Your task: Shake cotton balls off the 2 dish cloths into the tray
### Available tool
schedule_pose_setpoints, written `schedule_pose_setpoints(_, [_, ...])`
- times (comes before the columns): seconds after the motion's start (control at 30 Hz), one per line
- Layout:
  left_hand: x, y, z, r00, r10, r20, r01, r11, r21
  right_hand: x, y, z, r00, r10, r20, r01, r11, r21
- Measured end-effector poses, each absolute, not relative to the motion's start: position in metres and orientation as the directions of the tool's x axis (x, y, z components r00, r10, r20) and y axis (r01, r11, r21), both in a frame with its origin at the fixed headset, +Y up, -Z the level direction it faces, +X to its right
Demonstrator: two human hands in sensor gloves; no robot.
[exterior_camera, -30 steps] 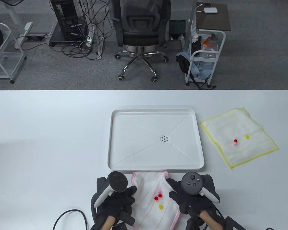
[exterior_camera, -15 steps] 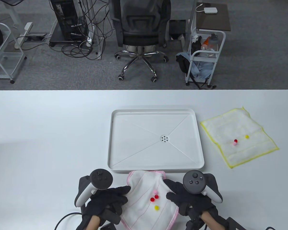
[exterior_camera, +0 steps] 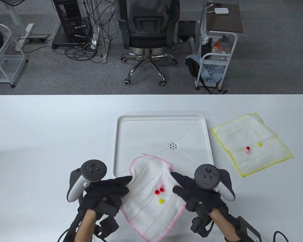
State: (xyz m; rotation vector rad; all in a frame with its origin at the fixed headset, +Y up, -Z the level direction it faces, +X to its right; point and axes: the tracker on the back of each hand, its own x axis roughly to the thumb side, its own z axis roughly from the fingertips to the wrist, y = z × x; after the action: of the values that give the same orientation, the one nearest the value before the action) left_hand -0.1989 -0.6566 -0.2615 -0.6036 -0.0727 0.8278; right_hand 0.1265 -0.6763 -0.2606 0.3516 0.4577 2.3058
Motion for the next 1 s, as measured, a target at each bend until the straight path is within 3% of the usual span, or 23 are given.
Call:
schedule_pose_setpoints(0.17, [-0.199, -0.653, -0.313, 0.585, 0.783, -0.210, -0.772, 0.458, -0.440, 0.122, -0.671, -0.312, -0.737, 0.674, 0.037, -0.650, -0.724, 0.231])
schedule_pose_setpoints(0.4, [-0.187, -0.666, -0.369, 0.550, 0.794, -0.257, -0.829, 0.481, -0.286, 0.118, -0.688, -0.379, -0.711, 0.678, -0.185, -0.703, -0.680, 0.208])
schedule_pose_setpoints(0.47, [-0.180, -0.675, -0.377, 0.563, 0.787, -0.252, -0.824, 0.514, -0.238, 0.116, -0.698, -0.392, -0.709, 0.665, -0.233, -0.705, -0.662, 0.255])
schedule_pose_setpoints(0.6, [-0.172, -0.683, -0.385, 0.591, 0.773, -0.229, -0.806, 0.554, -0.209, 0.116, -0.711, -0.407, -0.683, 0.676, -0.278, -0.730, -0.618, 0.292])
schedule_pose_setpoints(0.83, [-0.168, -0.662, -0.386, 0.560, 0.829, -0.019, -0.828, 0.558, -0.049, 0.121, -0.700, -0.413, -0.557, 0.796, -0.235, -0.830, -0.528, 0.178])
schedule_pose_setpoints(0.87, [-0.166, -0.664, -0.386, 0.559, 0.829, -0.010, -0.829, 0.558, -0.039, 0.121, -0.704, -0.415, -0.573, 0.782, -0.246, -0.820, -0.543, 0.181])
schedule_pose_setpoints(0.93, [-0.163, -0.673, -0.387, 0.568, 0.823, -0.018, -0.822, 0.567, -0.046, 0.119, -0.712, -0.419, -0.702, 0.667, -0.250, -0.710, -0.623, 0.329])
schedule_pose_setpoints(1.0, [-0.161, -0.677, -0.387, 0.561, 0.828, 0.022, -0.827, 0.561, -0.044, 0.119, -0.711, -0.415, -0.663, 0.715, -0.220, -0.744, -0.597, 0.301])
